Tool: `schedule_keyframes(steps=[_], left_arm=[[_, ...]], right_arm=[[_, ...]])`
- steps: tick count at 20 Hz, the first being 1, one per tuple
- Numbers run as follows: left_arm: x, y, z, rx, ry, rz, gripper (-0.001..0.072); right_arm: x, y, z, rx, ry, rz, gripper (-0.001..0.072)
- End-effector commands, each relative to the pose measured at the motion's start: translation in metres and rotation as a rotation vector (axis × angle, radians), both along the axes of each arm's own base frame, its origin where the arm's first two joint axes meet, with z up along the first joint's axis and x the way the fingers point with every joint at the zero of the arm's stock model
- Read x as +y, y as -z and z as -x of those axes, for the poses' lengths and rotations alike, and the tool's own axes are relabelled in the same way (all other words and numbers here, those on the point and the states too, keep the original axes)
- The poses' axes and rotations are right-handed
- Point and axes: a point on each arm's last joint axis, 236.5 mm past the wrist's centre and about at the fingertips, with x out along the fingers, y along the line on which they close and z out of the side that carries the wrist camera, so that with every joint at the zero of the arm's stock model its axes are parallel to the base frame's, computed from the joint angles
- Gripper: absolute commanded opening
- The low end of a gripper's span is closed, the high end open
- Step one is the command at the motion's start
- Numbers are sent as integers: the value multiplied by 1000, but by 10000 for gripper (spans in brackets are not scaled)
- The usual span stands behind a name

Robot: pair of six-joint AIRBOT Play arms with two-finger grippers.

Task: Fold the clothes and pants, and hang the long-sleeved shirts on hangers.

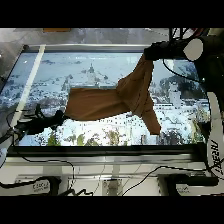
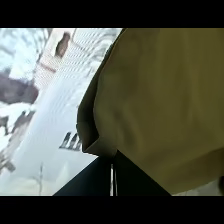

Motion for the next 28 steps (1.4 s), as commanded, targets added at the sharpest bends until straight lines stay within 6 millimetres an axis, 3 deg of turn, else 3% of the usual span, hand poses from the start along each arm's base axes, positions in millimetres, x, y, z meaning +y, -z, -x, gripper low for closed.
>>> schedule_keyframes(steps=[1, 3, 5, 7, 9, 12, 14, 16, 19, 21, 23, 25, 28], left_arm=[[13, -38, -46, -136, -101, 29, 12], [17, -83, -77, -249, -85, 30, 11], [23, -148, -108, -400, -42, 23, 11], [40, -224, -134, -569, -42, -28, 11], [57, -295, -147, -721, -45, -99, 11], [77, -373, -146, -877, -48, -213, 11], [89, -392, -135, -907, -51, -289, 10], [100, -382, -123, -832, -38, -374, 10], [124, -323, -94, -547, 14, -514, 11], [141, -272, -61, -314, 112, -611, 11], [160, -232, -20, -93, 224, -713, 11], [177, -207, 24, 117, 307, -772, 11], [196, -193, 76, 353, 374, -807, 11]], right_arm=[[-36, -22, -21, -116, 78, 27, 25], [-79, -44, -36, -210, 174, -1, 24], [-137, -66, -41, -280, 286, -11, 23], [-200, -89, -31, -320, 400, -4, 23], [-261, -110, -14, -360, 533, -39, 23], [-333, -110, 25, -324, 704, -68, 23], [-361, -85, 55, -194, 787, -65, 24], [-372, -51, 90, -11, 849, -74, 24], [-371, -10, 131, 225, 847, -36, 25], [-360, 19, 157, 387, 829, -30, 25], [-353, 39, 170, 464, 819, -34, 24], [-344, 58, 186, 554, 794, -28, 24], [-330, 83, 209, 671, 774, -35, 24]])
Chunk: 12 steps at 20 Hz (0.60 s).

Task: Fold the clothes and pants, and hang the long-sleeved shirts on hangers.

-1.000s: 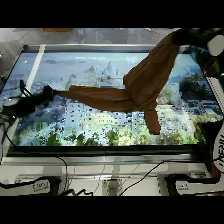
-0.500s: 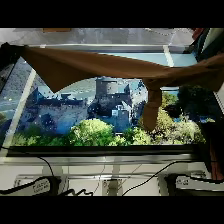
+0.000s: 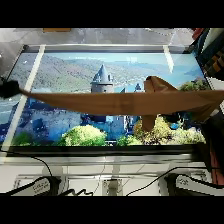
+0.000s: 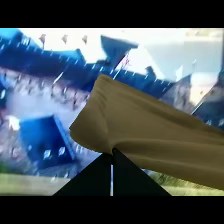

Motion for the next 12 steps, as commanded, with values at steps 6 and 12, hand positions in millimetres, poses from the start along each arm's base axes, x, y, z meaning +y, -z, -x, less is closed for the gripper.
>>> schedule_keyframes(steps=[6, 12], left_arm=[[47, 53, 111, 496, -61, -179, 11], [73, 98, 171, 762, 33, -310, 11]], right_arm=[[38, 88, 85, 368, -104, -133, 24], [54, 129, 138, 585, -177, -194, 24]])
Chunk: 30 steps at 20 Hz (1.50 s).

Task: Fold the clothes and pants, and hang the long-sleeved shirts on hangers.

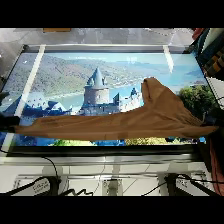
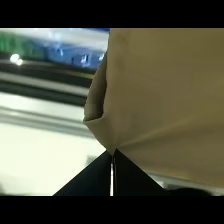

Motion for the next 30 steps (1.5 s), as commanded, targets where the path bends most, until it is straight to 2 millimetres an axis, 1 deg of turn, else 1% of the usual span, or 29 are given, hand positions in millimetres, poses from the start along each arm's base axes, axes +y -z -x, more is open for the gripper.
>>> schedule_keyframes(steps=[1, 2, 5, 6, 7, 11, 13, 16, 17, 18, 19, 20, 21, 22, 23, 24, 25, 26, 27, 28, 29, 30], left_arm=[[30, 8, 31, 139, 43, -126, 12], [30, 9, 28, 126, 45, -122, 12], [10, 19, 14, 69, 53, -31, 12], [8, 23, 13, 75, 53, -18, 12], [8, 27, 13, 87, 53, -12, 12], [6, 51, 20, 173, 55, 27, 12], [4, 64, 26, 216, 57, 47, 12], [3, 73, 34, 276, 57, 62, 13], [3, 75, 35, 287, 57, 66, 24], [3, 77, 36, 293, 57, 70, 161], [3, 78, 36, 296, 58, 70, 379], [3, 78, 36, 296, 55, 71, 585], [2, 78, 35, 294, 31, 61, 608], [2, 78, 35, 292, 15, 56, 607], [2, 78, 35, 290, 3, 50, 603], [4, 77, 35, 292, -9, 38, 577], [8, 76, 36, 297, -29, 8, 535], [11, 74, 34, 294, -38, -16, 509], [10, 72, 29, 279, -41, -26, 509], [9, 69, 22, 263, -31, -35, 509], [8, 65, 13, 240, -14, -47, 509], [6, 59, 1, 212, 4, -61, 509]], right_arm=[[9, 15, 26, 107, -45, -40, 24], [10, 15, 26, 107, -46, -43, 24], [13, 18, 19, 81, -70, -55, 24], [15, 22, 20, 86, -72, -67, 24], [17, 28, 26, 111, -71, -80, 24], [31, 55, 53, 226, -74, -146, 24], [36, 64, 61, 258, -74, -166, 25], [37, 66, 63, 264, -75, -167, 25], [36, 67, 61, 258, -75, -163, 55], [34, 68, 58, 245, -77, -155, 251], [32, 69, 55, 229, -77, -145, 500], [30, 70, 51, 213, -71, -135, 677], [29, 71, 49, 206, -64, -130, 691], [28, 71, 47, 198, -56, -124, 690], [26, 72, 43, 181, -58, -116, 689], [24, 74, 36, 151, -61, -105, 688], [25, 76, 25, 103, -54, -105, 688], [29, 76, 11, 43, -48, -121, 688], [35, 74, -6, -27, -54, -139, 687], [42, 68, -31, -118, -69, -150, 687], [52, 59, -58, -218, -88, -163, 687], [65, 46, -89, -337, -113, -176, 686]])
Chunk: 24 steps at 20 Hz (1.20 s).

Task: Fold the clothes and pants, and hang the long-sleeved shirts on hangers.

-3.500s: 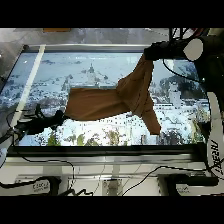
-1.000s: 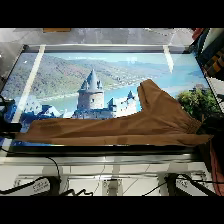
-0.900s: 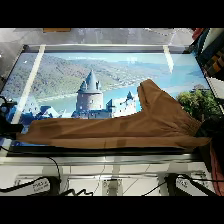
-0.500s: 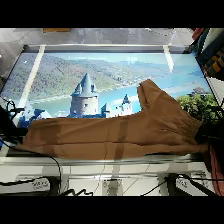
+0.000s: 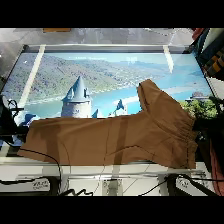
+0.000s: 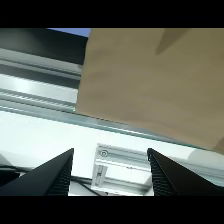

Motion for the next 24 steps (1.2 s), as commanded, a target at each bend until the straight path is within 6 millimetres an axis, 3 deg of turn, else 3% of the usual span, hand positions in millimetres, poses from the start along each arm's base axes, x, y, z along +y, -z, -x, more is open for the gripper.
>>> schedule_keyframes(steps=[1, 2, 4, 5, 7, 10, 13, 15, 24], left_arm=[[-3, -17, -34, -87, 32, -58, 509], [-7, -27, -51, -139, 49, -79, 509], [-20, -48, -86, -253, 114, -112, 509], [-27, -58, -102, -310, 152, -124, 508], [-45, -73, -128, -408, 227, -138, 491], [-73, -81, -140, -449, 300, -130, 491], [-94, -84, -146, -469, 339, -123, 491], [-103, -85, -148, -472, 362, -118, 491], [-106, -85, -149, -473, 369, -116, 491]], right_arm=[[37, -36, -102, -395, -26, -58, 684], [52, -51, -131, -503, -37, -56, 670], [87, -65, -175, -640, -115, -33, 458], [107, -63, -190, -666, -170, -28, 452], [153, -42, -214, -660, -276, -48, 458], [223, 8, -235, -575, -436, -88, 457], [259, 45, -250, -486, -540, -71, 457], [264, 66, -252, -406, -562, -72, 457], [229, 117, -233, -182, -564, 44, 449]])
